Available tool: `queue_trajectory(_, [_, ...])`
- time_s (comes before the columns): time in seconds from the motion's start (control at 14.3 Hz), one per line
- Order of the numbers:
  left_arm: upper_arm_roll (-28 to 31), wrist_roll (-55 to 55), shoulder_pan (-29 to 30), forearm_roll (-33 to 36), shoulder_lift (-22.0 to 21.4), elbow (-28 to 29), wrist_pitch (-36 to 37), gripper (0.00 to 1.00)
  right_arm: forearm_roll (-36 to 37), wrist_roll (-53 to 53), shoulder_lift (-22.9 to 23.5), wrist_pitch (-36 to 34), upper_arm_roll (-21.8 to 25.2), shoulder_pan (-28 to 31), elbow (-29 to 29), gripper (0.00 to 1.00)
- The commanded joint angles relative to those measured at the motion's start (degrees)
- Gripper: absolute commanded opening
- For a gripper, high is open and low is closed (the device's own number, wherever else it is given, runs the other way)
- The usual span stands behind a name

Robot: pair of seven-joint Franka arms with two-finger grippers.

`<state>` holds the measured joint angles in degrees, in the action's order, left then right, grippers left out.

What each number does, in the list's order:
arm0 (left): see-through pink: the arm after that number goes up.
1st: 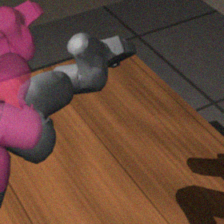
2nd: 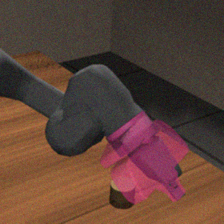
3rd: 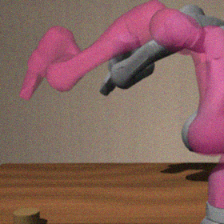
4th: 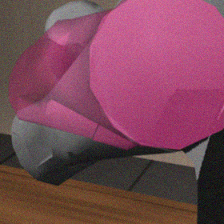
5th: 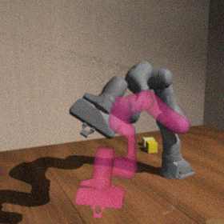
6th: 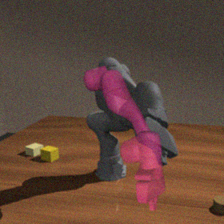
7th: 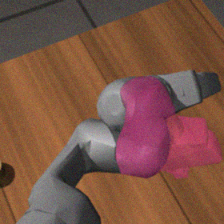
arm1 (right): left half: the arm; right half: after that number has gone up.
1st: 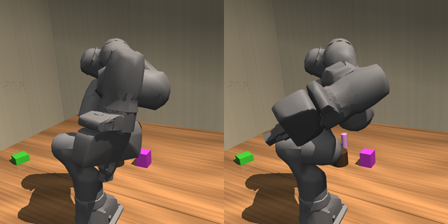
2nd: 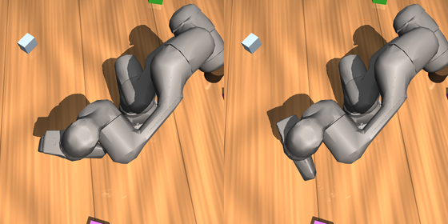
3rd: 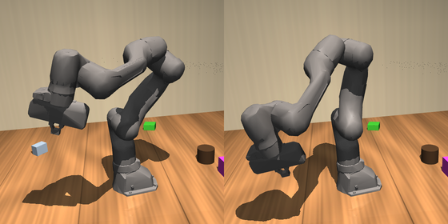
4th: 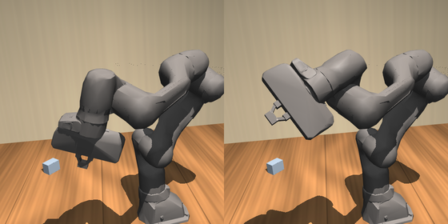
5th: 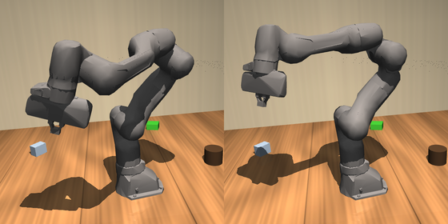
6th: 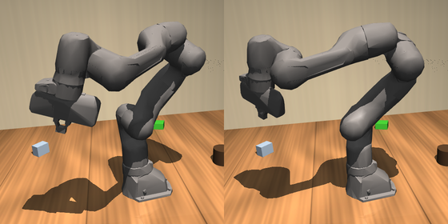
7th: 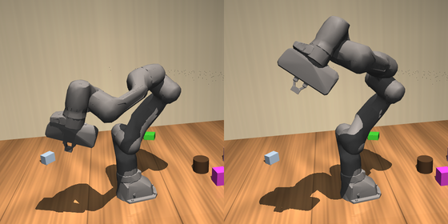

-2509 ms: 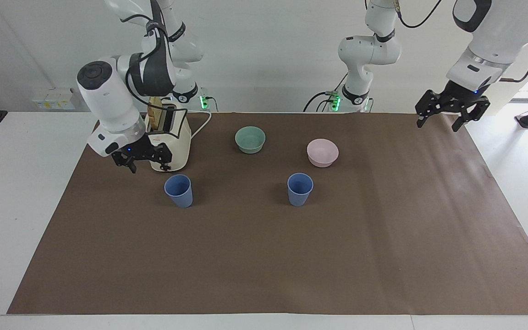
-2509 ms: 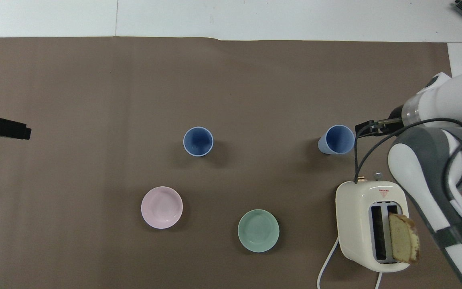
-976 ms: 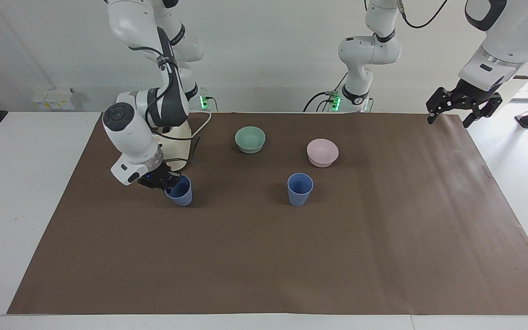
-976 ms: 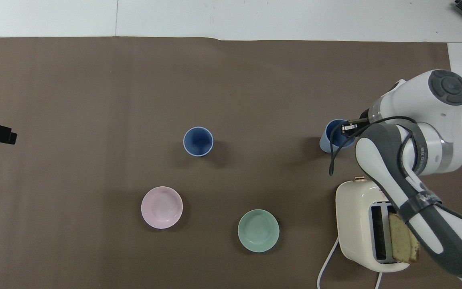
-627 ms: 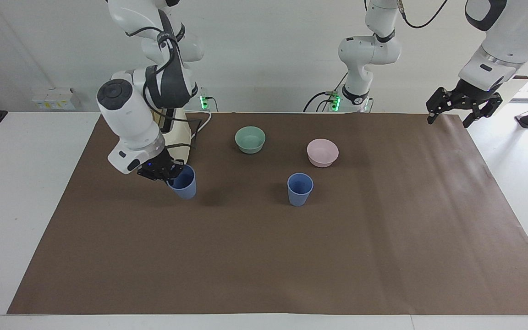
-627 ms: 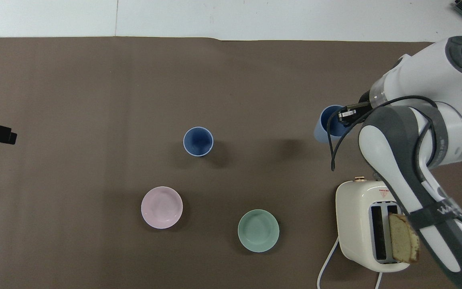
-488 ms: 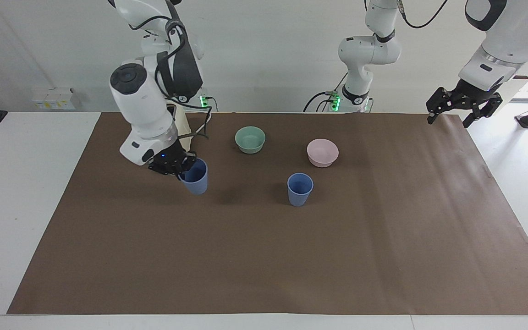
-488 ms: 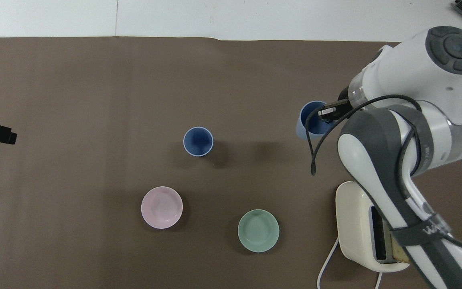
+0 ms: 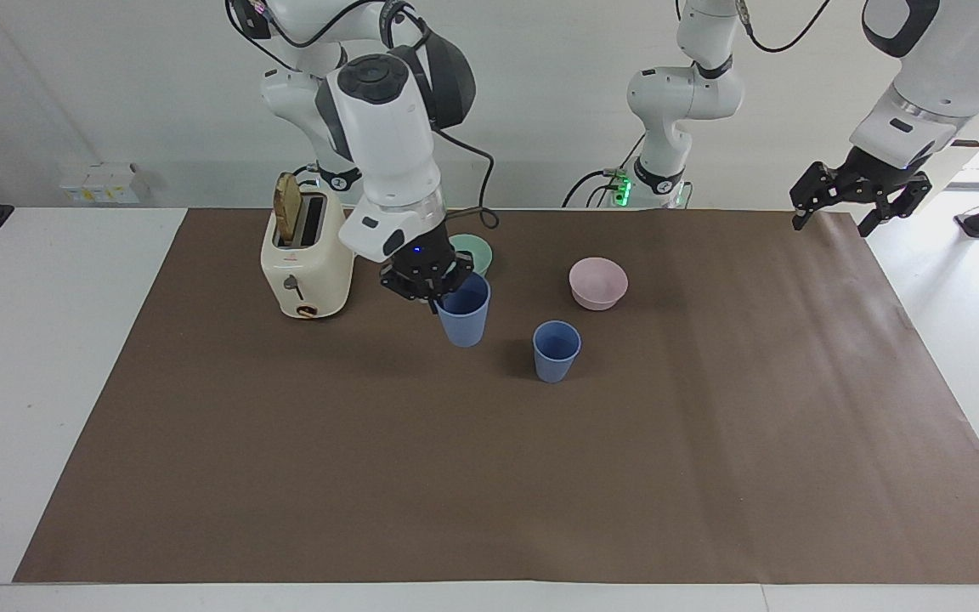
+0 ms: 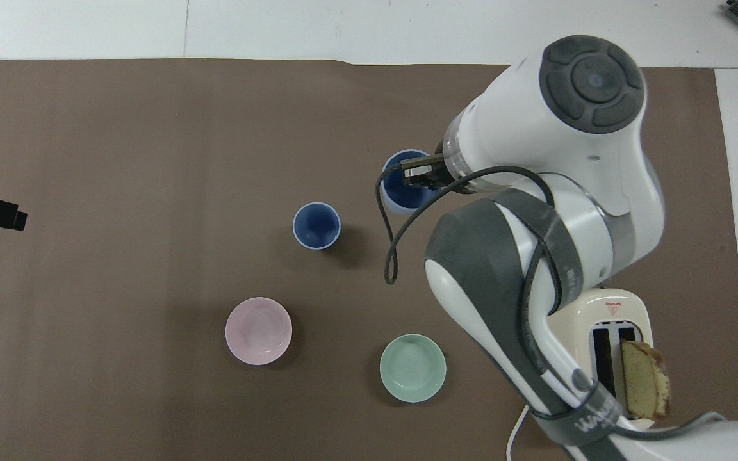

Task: Stack blue cups with both arms
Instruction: 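Lift and carry the blue cup over the center cup, then lower the held cup into the center blue cup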

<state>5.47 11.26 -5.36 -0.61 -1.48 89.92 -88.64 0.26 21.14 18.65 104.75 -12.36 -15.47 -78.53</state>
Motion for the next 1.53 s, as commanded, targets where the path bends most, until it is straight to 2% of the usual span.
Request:
queue_trajectory(0.0, [-0.64,-0.36,0.79,0.52,-0.19,-0.53,0.75,1.0,0.97,8.01,4.89,-0.95,0.49,-5.35,7.67,0.0])
queue_trajectory(0.21, [-0.64,-0.36,0.79,0.52,-0.19,-0.53,0.75,1.0,2.99,11.72,11.04,-0.34,0.58,-8.61,14.18,0.0])
queue_trajectory(0.35, [-0.64,-0.36,0.79,0.52,-0.19,-0.53,0.75,1.0,3.26,12.96,12.63,1.5,0.4,-9.48,14.46,0.0])
queue_trajectory(0.91, [-0.64,-0.36,0.79,0.52,-0.19,-0.53,0.75,1.0,4.93,15.08,14.74,1.77,0.05,-11.95,11.83,0.0])
queue_trajectory(1.46, [-0.64,-0.36,0.79,0.52,-0.19,-0.53,0.75,1.0,4.58,15.08,14.31,0.72,0.05,-11.87,11.03,0.0])
